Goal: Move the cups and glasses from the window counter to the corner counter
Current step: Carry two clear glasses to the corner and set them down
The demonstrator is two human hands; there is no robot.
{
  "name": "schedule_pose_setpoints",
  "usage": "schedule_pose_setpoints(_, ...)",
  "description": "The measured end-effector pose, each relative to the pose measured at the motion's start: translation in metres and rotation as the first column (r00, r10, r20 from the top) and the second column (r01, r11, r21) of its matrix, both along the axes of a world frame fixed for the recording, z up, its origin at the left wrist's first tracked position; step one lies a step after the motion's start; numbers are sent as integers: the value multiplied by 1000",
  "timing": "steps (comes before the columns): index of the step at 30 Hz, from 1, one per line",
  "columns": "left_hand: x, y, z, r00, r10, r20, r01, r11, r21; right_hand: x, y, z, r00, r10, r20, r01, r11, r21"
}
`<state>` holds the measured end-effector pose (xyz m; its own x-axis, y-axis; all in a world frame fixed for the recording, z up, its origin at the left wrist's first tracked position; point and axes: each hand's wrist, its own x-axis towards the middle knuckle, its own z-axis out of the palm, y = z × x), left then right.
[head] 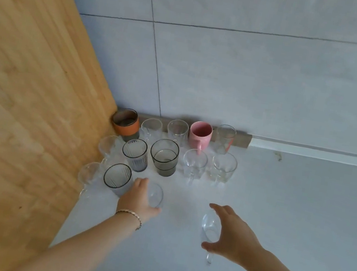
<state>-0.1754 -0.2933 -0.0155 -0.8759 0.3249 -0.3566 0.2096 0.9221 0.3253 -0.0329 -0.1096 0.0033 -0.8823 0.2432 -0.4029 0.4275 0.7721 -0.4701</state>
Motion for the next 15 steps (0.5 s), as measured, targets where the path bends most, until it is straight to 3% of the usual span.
schedule_pose_setpoints(6, -33, 4, -22, 992, -120, 25, 119, 993, 17, -28, -22, -18, 984, -176, 17, 177, 984, -14)
schedule_pose_setpoints(15, -46, 4, -26, 976, -217, -30, 216, 975, -45, -101, -49, -43, 962, -274, -7, 274, 962, 6)
